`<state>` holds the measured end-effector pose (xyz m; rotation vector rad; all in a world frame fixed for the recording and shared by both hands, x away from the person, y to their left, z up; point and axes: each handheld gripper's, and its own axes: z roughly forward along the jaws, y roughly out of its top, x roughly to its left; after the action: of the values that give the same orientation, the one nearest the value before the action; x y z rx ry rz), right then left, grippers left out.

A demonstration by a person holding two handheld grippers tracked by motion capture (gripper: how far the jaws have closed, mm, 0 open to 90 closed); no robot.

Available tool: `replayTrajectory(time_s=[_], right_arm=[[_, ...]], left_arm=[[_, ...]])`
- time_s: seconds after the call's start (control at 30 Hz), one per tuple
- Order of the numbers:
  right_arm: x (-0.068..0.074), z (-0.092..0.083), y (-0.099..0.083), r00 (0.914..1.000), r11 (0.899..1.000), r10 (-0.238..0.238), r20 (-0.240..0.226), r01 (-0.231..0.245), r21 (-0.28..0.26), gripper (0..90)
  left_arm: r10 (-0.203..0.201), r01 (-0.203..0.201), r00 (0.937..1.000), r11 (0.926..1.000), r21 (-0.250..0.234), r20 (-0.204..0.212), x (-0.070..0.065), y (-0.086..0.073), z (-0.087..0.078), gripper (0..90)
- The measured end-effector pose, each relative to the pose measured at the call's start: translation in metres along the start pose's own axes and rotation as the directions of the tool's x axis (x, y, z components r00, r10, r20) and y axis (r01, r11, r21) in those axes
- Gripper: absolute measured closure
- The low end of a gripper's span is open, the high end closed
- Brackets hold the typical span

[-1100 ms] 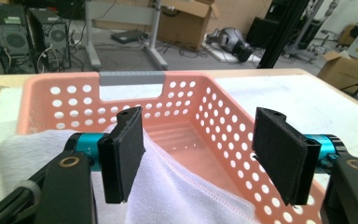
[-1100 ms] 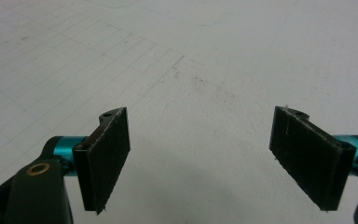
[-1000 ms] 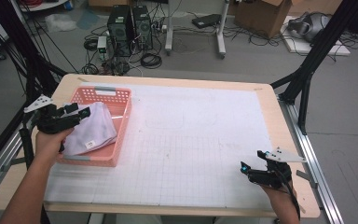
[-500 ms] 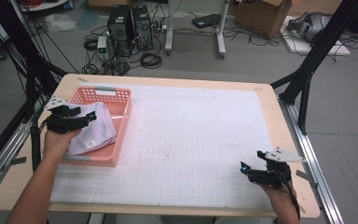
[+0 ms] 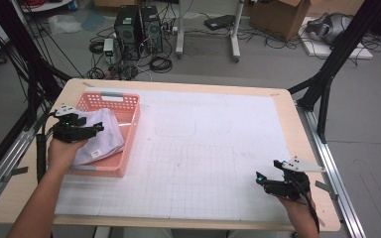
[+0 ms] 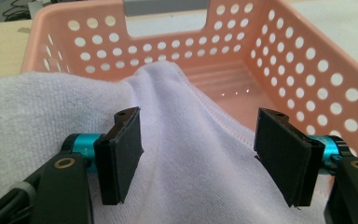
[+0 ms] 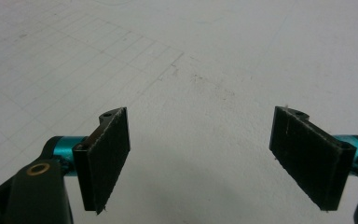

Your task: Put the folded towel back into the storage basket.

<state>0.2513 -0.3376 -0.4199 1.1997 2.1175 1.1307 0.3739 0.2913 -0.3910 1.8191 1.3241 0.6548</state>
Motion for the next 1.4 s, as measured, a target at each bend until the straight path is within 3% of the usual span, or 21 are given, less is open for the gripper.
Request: replayTrajectory(time_s=[0.07,0.2,0.33,0.4,0.43,0.47,0.5,0.57,0.7,0.8,0.9,1.03,1.07,1.1,1.17,1.23,1.27,1.3,1.33,1.37,1.4], right_arm=[[0.000,0.000,0.000,1.0000,1.000,-0.006,0.001,0.006,0.000,19.1],[0.000,0.000,0.000,1.0000,1.000,-0.004,0.000,0.004,-0.001,19.1],[0.000,0.001,0.000,1.0000,1.000,0.003,0.000,-0.003,-0.001,19.1],[0.000,0.001,0.000,1.0000,1.000,-0.004,-0.001,0.004,-0.002,19.1],[0.001,0.001,0.000,1.0000,1.000,0.000,-0.003,0.000,0.001,19.1],[0.001,0.001,0.000,1.0000,1.000,-0.002,-0.005,0.002,0.002,19.1],[0.001,0.001,0.000,1.0000,1.000,-0.002,-0.005,0.002,0.002,19.1],[0.001,0.002,0.001,1.0000,1.000,-0.004,-0.004,0.004,0.002,19.1],[0.001,0.001,0.000,1.0000,1.000,0.001,-0.002,-0.001,0.001,19.1],[0.000,0.001,0.000,1.0000,1.000,-0.003,0.000,0.003,-0.001,19.1],[0.001,0.001,0.000,1.0000,1.000,0.001,-0.003,-0.001,0.003,19.1],[0.001,0.002,0.001,1.0000,1.000,-0.006,-0.004,0.006,0.003,19.1],[0.001,0.002,0.001,1.0000,1.000,-0.006,-0.003,0.006,0.003,19.1],[0.001,0.002,0.001,1.0000,1.000,-0.004,-0.003,0.004,0.003,19.1],[0.001,0.002,0.000,1.0000,1.000,-0.005,-0.003,0.005,0.003,19.1],[0.001,0.002,0.000,1.0000,1.000,-0.004,-0.004,0.004,0.005,19.1],[0.001,0.002,0.000,1.0000,1.000,-0.003,-0.006,0.003,0.005,19.1],[0.001,0.002,0.000,1.0000,1.000,-0.003,-0.007,0.003,0.004,19.1],[0.001,0.002,0.000,1.0000,1.000,-0.003,-0.007,0.003,0.004,19.1],[0.000,0.002,0.000,1.0000,1.000,-0.003,-0.004,0.003,0.004,19.1],[-0.001,0.002,0.000,1.0000,1.000,0.001,-0.001,0.000,0.002,19.2]], left_arm=[[0.009,-0.008,0.9999,0.9998,0.020,-0.007,-0.001,0.000,0.001,33.4],[0.026,-0.022,0.9987,0.9943,0.104,-0.044,-0.005,0.000,0.010,34.9],[0.027,-0.022,0.9988,0.9901,0.139,-0.041,-0.007,-0.001,0.015,35.7],[0.028,-0.023,0.9994,0.9824,0.185,-0.021,-0.007,-0.002,0.021,36.6],[0.028,-0.023,0.9994,0.9824,0.185,-0.021,-0.007,-0.002,0.021,37.4],[0.039,-0.038,0.9992,0.9714,0.234,0.002,-0.008,-0.003,0.025,38.3],[0.039,-0.038,0.9992,0.9714,0.234,0.002,-0.008,-0.003,0.025,39.1],[0.048,-0.051,0.9987,0.9634,0.263,0.016,-0.010,-0.003,0.030,38.4],[0.045,-0.055,0.9982,0.9582,0.281,0.039,-0.013,-0.002,0.037,38.9],[0.055,-0.071,0.9963,0.9591,0.274,0.066,-0.014,-0.003,0.037,41.5],[0.078,-0.110,0.9884,0.9592,0.261,0.131,-0.016,-0.003,0.038,42.5],[0.112,-0.164,0.9709,0.9552,0.247,0.212,-0.020,-0.004,0.038,44.1],[0.130,-0.191,0.9589,0.9535,0.234,0.252,-0.020,-0.003,0.037,44.6],[0.130,-0.191,0.9589,0.9535,0.234,0.252,-0.020,-0.003,0.037,44.8],[0.140,-0.208,0.9420,0.9562,0.206,0.305,-0.021,-0.003,0.036,44.1],[0.139,-0.205,0.9411,0.9598,0.192,0.308,-0.021,-0.003,0.035,42.8],[0.139,-0.197,0.9449,0.9649,0.174,0.296,-0.020,-0.001,0.033,42.7],[0.120,-0.146,0.9704,0.9828,0.112,0.209,-0.016,0.003,0.025,41.5],[0.120,-0.146,0.9704,0.9828,0.112,0.209,-0.016,0.003,0.025,36.5],[0.103,-0.116,0.9829,0.9899,0.081,0.153,-0.014,0.005,0.020,36.5],[0.085,-0.092,0.9911,0.9938,0.063,0.102,-0.012,0.007,0.016,34.5]])
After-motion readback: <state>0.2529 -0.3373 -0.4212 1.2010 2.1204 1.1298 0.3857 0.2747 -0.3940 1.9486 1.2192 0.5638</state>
